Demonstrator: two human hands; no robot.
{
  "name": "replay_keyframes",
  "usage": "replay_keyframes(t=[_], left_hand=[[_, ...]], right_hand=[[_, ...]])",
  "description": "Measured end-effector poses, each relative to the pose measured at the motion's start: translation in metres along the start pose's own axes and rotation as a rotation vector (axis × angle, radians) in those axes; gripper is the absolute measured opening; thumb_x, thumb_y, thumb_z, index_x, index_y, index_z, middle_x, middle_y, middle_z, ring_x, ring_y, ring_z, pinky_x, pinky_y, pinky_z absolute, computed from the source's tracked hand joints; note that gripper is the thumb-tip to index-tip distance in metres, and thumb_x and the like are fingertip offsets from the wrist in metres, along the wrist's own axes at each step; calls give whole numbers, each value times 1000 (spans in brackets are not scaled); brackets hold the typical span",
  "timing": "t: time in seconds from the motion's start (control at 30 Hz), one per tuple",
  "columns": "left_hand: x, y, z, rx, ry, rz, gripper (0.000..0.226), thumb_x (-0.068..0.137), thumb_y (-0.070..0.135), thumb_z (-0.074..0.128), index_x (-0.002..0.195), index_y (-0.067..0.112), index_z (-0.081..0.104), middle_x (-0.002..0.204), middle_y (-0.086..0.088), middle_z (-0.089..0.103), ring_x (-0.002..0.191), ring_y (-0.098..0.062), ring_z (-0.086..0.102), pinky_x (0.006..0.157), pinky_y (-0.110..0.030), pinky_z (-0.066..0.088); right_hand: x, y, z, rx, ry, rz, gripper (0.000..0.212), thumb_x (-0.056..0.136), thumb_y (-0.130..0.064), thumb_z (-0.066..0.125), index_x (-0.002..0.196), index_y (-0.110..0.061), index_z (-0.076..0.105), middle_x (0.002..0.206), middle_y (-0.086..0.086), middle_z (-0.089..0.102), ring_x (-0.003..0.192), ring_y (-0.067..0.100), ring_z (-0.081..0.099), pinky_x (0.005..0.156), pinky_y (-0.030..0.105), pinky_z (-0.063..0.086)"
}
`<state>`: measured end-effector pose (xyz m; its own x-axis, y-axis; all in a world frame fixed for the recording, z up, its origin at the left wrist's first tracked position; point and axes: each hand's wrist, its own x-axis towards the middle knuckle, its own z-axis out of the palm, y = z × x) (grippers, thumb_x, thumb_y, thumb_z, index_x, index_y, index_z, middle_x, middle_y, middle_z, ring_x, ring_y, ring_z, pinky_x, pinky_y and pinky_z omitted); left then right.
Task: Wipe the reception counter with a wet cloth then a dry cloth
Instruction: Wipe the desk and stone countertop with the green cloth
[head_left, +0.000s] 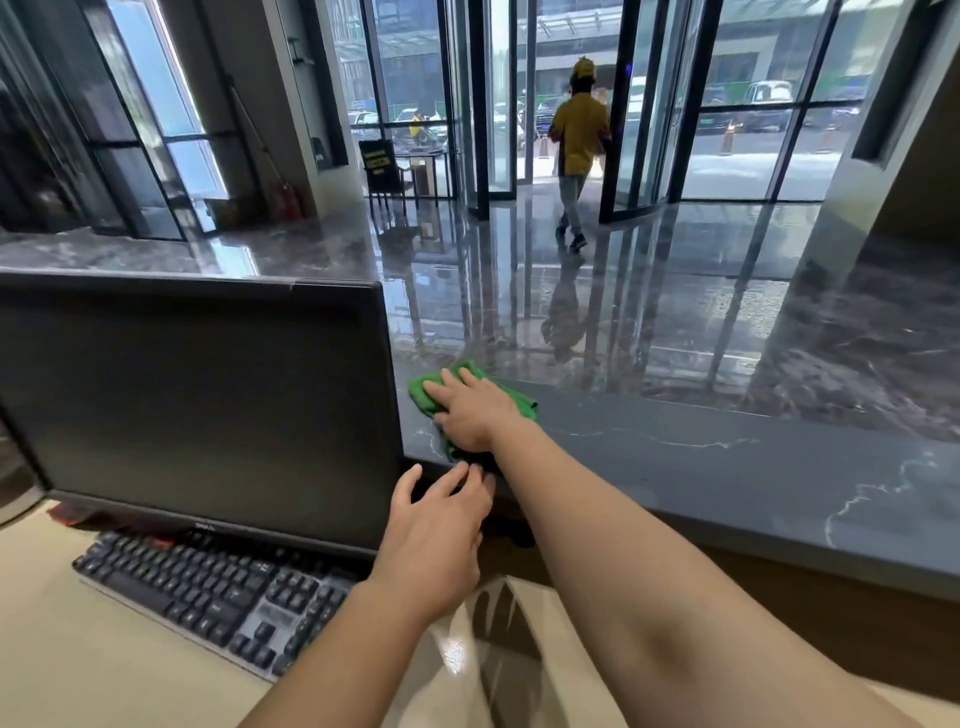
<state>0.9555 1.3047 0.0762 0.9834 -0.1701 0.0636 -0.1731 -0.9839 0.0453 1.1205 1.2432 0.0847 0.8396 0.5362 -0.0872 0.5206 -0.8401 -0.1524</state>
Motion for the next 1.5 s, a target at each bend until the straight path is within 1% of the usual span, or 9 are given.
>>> replay_keyframes(t=[0.17, 0.43, 0.6, 0.73, 0.87, 1.03, 1.23, 1.4, 1.5], left_hand=[[-2, 2, -3, 44, -4, -17, 61, 98, 21, 40, 153, 26, 13, 160, 10, 12, 147, -5, 4, 117, -43, -8], [-8, 14, -5, 22, 2, -40, 62, 99, 16, 40, 154, 19, 12, 161, 4, 9, 148, -8, 4, 120, -43, -3], [-22, 16, 4, 2, 19, -50, 59, 100, 21, 38, 153, 19, 14, 161, 5, 11, 148, -6, 3, 120, -42, -2], [-36, 8, 8, -85, 12, -54, 56, 100, 20, 38, 152, 20, 18, 160, 7, 15, 147, -5, 5, 119, -38, -1], [-42, -9, 6, -130, 26, -41, 56, 100, 18, 39, 152, 21, 18, 160, 8, 16, 147, -5, 6, 119, -35, 0], [-46, -23, 4, -149, 59, -31, 56, 99, 17, 40, 151, 22, 20, 159, 9, 18, 147, -4, 8, 118, -30, 2], [-48, -29, 5, -134, 54, -24, 59, 99, 20, 41, 153, 22, 17, 160, 9, 16, 146, -3, 8, 117, -26, 2], [-41, -17, 3, -135, 68, -4, 60, 98, 19, 44, 153, 20, 19, 159, 7, 20, 146, -5, 10, 119, -27, 6], [-31, 0, 2, -128, 102, 24, 56, 97, 19, 44, 150, 20, 25, 157, 6, 25, 146, -7, 14, 119, -28, 9]], right_hand=[[-18, 15, 0, 4, 14, 31, 57, 103, -25, 32, 156, -25, 12, 164, 3, 4, 150, 25, 1, 122, 41, 8], [-116, 91, -2, 24, 103, 300, 54, 105, -27, 28, 157, -22, 12, 164, 3, 4, 151, 24, 2, 121, 41, 13], [-175, 127, 2, 35, 190, 511, 54, 103, -28, 30, 156, -23, 18, 163, 2, 10, 150, 23, 7, 120, 40, 16], [-184, 122, 5, 52, 256, 664, 53, 102, -27, 30, 154, -26, 22, 163, 0, 13, 150, 22, 10, 119, 39, 18], [-162, 80, 9, 60, 284, 769, 57, 100, -26, 32, 155, -23, 19, 163, 5, 10, 150, 27, 8, 120, 41, 14], [-120, 16, 16, 63, 283, 655, 58, 100, -29, 32, 155, -21, 17, 163, 6, 8, 150, 29, 6, 120, 43, 12], [-79, -42, 21, 44, 194, 290, 59, 100, -30, 33, 155, -24, 15, 164, 4, 6, 150, 26, 4, 121, 44, 9], [-92, -27, 20, -18, 157, 116, 56, 103, -31, 30, 156, -24, 12, 164, 3, 6, 150, 25, 5, 121, 41, 10], [-116, 3, 19, -19, 170, 119, 54, 104, -33, 27, 156, -24, 15, 163, 2, 9, 150, 22, 7, 121, 38, 11]])
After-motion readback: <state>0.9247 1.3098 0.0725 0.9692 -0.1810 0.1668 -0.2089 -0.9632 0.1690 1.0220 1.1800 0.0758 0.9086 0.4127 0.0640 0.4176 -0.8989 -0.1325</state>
